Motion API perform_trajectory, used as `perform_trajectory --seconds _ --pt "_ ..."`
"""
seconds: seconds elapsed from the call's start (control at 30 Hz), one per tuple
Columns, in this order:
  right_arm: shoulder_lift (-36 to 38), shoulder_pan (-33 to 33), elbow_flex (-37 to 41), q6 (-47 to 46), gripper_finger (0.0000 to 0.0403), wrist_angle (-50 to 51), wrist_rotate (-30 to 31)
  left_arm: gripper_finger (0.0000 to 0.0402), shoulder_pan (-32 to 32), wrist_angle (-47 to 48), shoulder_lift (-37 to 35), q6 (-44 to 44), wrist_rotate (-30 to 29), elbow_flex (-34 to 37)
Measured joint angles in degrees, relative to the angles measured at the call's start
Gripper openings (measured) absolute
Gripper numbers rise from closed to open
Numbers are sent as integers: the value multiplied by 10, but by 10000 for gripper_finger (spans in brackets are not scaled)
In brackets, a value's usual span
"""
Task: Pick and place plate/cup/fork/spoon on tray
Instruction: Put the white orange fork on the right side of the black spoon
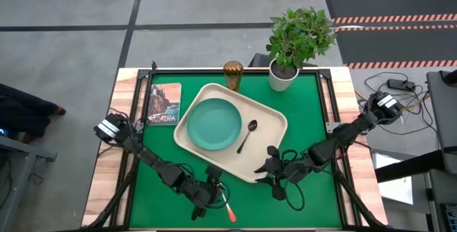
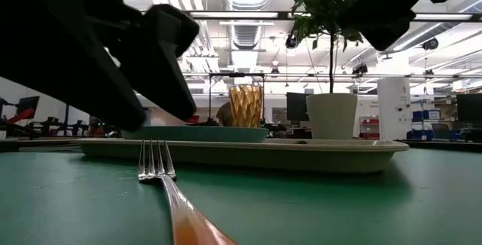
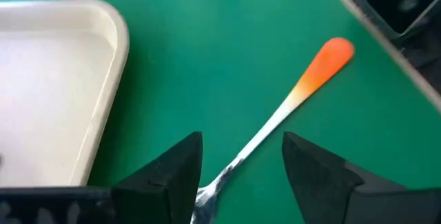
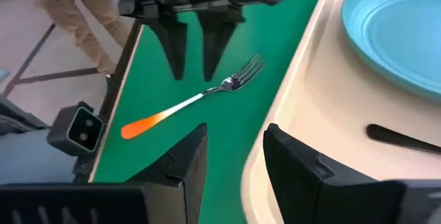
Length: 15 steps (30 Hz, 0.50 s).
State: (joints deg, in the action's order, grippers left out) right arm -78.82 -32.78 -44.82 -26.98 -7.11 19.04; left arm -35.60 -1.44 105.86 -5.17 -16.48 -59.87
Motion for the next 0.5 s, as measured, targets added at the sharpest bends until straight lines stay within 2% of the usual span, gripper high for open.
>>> perform_trajectory --seconds 0.13,0.3,0.5 --pt "0 0 0 5 128 6 0 172 11 -12 13 0 8 4" --pt "0 0 0 7 129 9 0 155 21 -56 50 13 57 4" --pt "0 0 0 9 129 10 0 122 23 -56 62 17 63 3"
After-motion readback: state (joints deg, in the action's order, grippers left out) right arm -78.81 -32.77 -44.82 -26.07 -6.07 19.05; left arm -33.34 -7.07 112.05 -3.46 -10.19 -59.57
